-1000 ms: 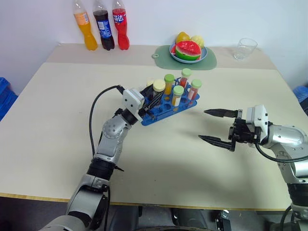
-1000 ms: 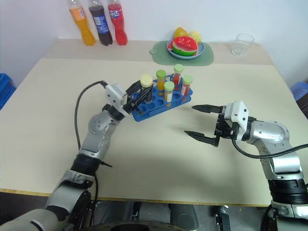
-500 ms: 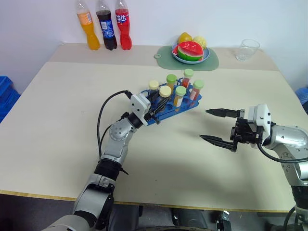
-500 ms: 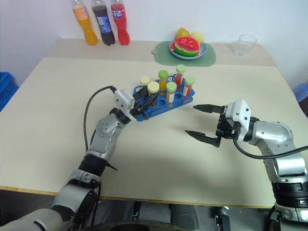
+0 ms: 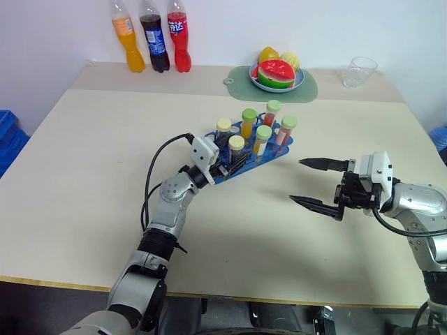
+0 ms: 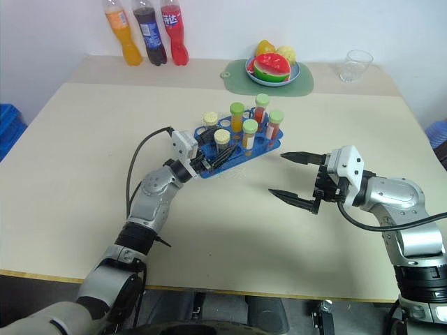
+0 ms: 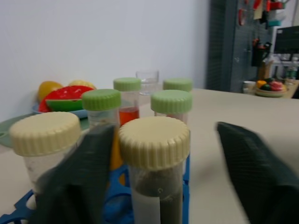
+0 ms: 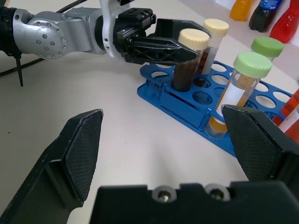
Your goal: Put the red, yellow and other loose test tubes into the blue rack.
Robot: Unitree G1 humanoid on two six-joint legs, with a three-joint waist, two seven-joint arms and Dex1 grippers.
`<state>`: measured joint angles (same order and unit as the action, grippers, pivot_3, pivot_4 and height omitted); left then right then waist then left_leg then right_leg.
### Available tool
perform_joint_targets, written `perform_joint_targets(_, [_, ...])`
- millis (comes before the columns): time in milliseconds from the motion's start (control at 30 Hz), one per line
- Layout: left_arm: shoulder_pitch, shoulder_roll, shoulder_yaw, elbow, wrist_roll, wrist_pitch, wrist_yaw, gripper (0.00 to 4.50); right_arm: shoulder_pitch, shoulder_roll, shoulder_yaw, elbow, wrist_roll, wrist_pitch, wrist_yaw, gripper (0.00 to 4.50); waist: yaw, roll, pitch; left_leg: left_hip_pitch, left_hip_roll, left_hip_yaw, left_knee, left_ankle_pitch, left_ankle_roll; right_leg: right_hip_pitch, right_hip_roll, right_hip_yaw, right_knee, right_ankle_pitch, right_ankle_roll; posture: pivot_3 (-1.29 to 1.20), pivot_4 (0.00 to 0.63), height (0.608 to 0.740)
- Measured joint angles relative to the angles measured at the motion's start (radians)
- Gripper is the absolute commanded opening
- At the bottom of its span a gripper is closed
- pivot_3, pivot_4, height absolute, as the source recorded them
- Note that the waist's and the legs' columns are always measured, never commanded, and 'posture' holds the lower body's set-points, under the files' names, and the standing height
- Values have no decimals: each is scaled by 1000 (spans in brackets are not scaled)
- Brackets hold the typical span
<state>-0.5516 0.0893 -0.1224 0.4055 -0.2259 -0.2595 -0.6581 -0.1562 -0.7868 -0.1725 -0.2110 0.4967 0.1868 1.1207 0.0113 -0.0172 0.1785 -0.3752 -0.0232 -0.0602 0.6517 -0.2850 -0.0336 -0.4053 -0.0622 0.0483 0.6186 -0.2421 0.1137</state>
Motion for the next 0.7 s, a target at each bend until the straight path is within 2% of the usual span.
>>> perform_joint_targets(133, [33,46,6,-135,-21,84,-11,4106,1,19,-1,2,-4,-10,-33,4500,-3,0,0,1,1,0,-1,0,0,0,0,0,0,0,0,0,150,740])
perform_joint_targets(233, [128,89,51,-270,-127,170,-56,4106,29,58,-3,1,-30,-11,-116,4500,-6,1,0,1,2,-2,-1,0,0,-1,0,1,1,0,0,0,150,740])
perform_joint_targets(333, [240,198,97,-389,-210,259,-119,4106,89,81,-16,-5,-69,-15,-197,4500,-6,1,0,1,2,-2,-1,0,0,-1,0,1,1,0,0,0,150,740])
perform_joint_targets(400, [351,313,155,-456,-226,281,-157,4106,162,100,-61,-18,-84,-15,-256,4500,-8,2,-1,1,3,-1,-3,0,0,-2,0,1,1,0,-1,0,150,740])
perform_joint_targets(467, [453,388,226,-499,-244,299,-174,4106,218,118,-107,-24,-84,-8,-304,4500,-8,3,0,1,3,-1,-2,0,0,-1,-1,1,1,0,-1,0,150,740])
perform_joint_targets(700, [626,482,328,-617,-291,370,-190,4106,322,195,-164,-110,-58,31,-413,4500,-2,3,0,2,5,-1,-1,0,0,1,-1,2,0,-3,-5,0,150,740])
